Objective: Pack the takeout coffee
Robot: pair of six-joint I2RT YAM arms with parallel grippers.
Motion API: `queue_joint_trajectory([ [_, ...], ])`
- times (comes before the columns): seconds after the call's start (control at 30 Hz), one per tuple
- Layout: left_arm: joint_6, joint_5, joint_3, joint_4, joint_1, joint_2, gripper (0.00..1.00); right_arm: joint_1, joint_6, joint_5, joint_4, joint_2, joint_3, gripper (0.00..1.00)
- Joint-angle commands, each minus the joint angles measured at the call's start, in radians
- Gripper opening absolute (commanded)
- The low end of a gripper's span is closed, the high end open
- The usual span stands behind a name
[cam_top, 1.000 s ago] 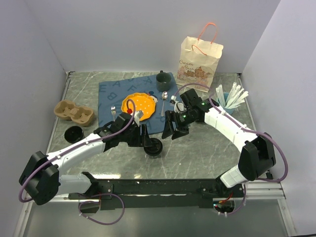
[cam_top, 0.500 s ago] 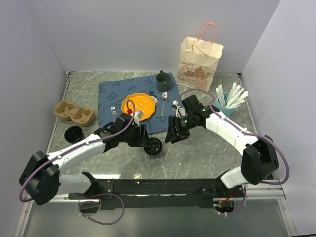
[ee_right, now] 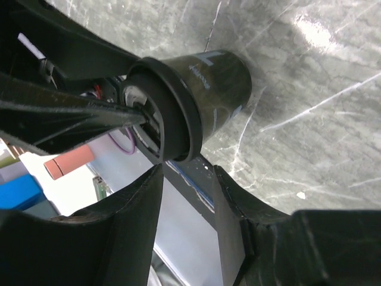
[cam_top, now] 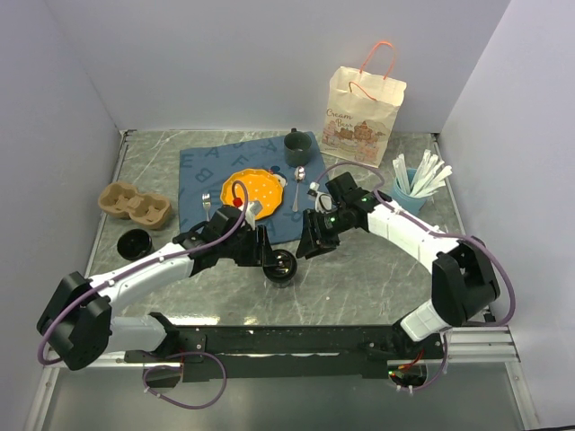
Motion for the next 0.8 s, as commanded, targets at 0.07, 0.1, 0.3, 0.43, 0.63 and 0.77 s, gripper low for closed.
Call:
queue_joint_trajectory([
  [0.07, 0.011, -0.009, -0.001, -0.011, 0.004, 0.032, 0.53, 0.015, 0.013, -0.019, 0.065, 0.045, -0.009, 0.45],
  [0.1, 0.013, -0.007, -0.001, -0.009, 0.004, 0.034, 0.53, 0.016, 0.014, -0.020, 0.071, 0.048, -0.012, 0.44],
  [0.3, 0.006, 0.000, -0.015, -0.006, 0.004, 0.040, 0.53, 0.024, 0.023, -0.003, 0.097, 0.079, -0.038, 0.40],
  [0.43, -0.007, -0.001, -0.029, -0.003, 0.004, 0.037, 0.53, 0.027, 0.033, 0.058, 0.094, 0.087, -0.069, 0.32],
  [0.63, -0.023, -0.010, -0.047, 0.008, 0.004, 0.041, 0.52, 0.027, 0.095, 0.115, 0.137, 0.075, -0.164, 0.29],
  [0.77, -0.017, -0.024, -0.034, -0.005, 0.004, 0.040, 0.52, 0.030, 0.085, 0.101, 0.085, 0.022, -0.111, 0.31],
])
